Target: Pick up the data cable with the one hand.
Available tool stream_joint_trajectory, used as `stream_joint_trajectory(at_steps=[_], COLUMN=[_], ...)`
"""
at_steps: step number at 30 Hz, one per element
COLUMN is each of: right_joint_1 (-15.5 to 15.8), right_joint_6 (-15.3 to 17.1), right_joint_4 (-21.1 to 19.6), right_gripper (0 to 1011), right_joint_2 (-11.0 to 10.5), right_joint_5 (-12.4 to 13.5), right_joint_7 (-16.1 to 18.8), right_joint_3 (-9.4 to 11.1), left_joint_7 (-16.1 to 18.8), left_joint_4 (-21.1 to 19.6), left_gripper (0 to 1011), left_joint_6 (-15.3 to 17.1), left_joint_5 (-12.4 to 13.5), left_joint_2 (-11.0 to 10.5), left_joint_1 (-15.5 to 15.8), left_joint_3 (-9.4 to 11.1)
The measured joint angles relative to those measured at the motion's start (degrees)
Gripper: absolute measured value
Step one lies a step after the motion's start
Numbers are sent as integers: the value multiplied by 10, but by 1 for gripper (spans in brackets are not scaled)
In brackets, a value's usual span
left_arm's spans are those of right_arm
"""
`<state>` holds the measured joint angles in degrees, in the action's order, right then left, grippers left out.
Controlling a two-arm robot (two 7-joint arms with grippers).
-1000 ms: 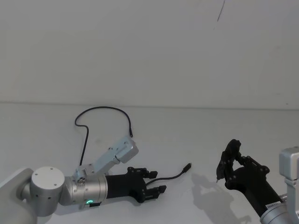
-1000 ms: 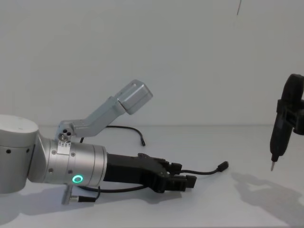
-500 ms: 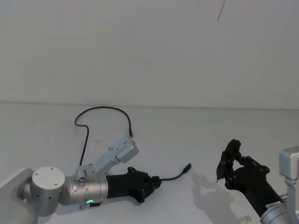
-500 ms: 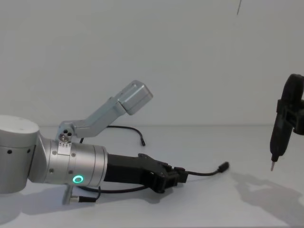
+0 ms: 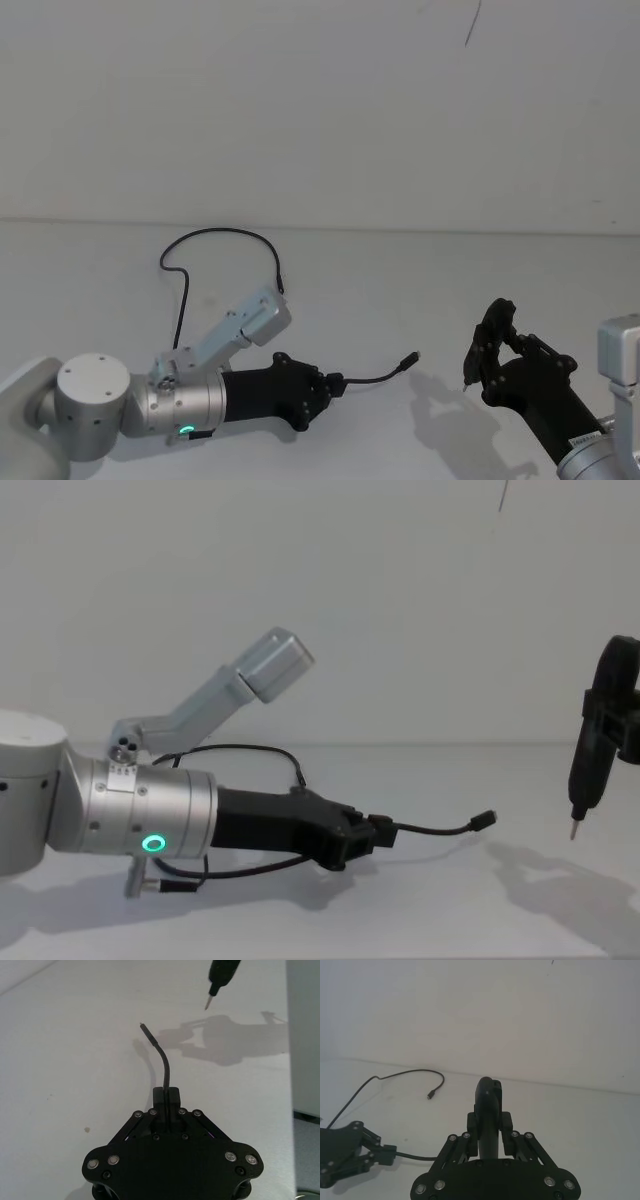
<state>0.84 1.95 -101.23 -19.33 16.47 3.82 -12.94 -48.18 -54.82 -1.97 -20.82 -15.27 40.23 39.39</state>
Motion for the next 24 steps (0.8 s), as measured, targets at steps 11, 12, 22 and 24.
stream_joint_trajectory(at_steps=[11,12,22,24], right_joint_1=[0,0,0,0], right_joint_6=[0,0,0,0], right_joint_4=[0,0,0,0], right_gripper=[269,269,269,269], right_joint_2=[0,0,0,0], right_joint_5=[0,0,0,0], right_joint_7=[0,0,0,0], right_joint_3=[0,0,0,0], left_joint_7=[-20,-21,-14,-10], left_joint_4=[-88,-106,-199,-209], left_gripper=[50,51,50,51], left_joint_6=[26,32,64,68], left_joint_5=[-20,-23,-39,-41], left_joint_2=[-49,-60,-113,-119], left_joint_1=[-26,-32,-69,-73], left_joint_3=[-9,-11,-24,-26])
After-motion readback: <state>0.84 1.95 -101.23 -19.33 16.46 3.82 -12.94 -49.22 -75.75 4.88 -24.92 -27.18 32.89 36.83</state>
